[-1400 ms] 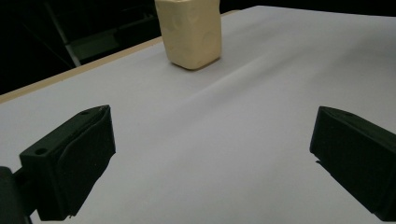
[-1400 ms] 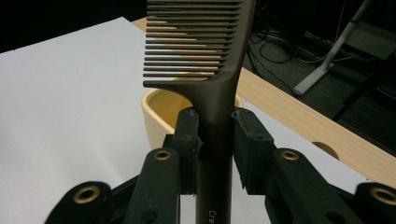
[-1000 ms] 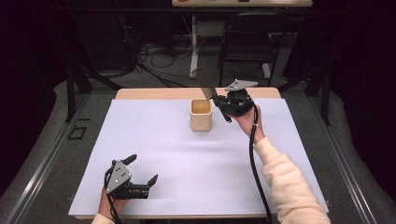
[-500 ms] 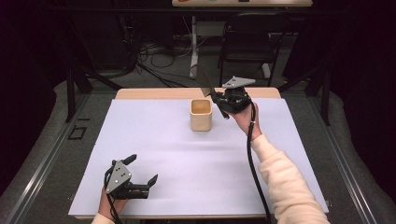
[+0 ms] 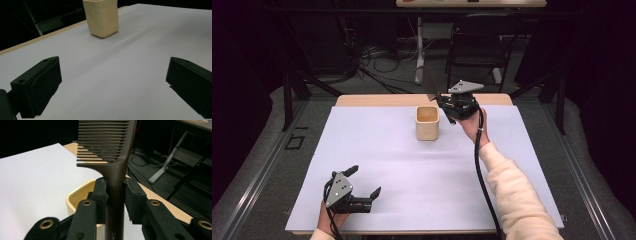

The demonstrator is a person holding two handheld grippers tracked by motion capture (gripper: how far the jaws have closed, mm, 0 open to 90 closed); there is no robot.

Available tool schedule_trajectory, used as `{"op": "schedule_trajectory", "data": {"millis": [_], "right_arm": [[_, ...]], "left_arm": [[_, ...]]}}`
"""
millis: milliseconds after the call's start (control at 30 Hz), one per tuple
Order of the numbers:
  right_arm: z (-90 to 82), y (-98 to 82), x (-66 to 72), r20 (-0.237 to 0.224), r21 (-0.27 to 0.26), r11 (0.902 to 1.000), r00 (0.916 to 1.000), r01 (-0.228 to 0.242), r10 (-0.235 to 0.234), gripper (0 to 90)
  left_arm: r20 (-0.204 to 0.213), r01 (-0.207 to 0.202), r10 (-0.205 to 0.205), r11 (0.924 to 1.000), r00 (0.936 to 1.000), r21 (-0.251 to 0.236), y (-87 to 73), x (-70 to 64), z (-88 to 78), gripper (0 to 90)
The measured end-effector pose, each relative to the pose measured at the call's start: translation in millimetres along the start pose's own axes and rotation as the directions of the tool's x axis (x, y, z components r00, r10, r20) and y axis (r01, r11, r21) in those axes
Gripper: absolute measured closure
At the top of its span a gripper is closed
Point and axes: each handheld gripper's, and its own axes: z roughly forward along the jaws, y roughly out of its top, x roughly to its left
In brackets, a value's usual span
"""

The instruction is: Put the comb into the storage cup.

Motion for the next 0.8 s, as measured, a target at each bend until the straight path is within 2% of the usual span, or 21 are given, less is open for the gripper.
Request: {"op": "schedule_trajectory", "data": {"millis": [800], "right_arm": [[11.4,5.1,1.2,0.02,-0.052,0.9985,0.9997,0.018,-0.017,72.3]], "left_arm": [[0.002,-0.001,0.001,1.0,1.0,0.002,0.0,0.3,-0.6,0.1]]}}
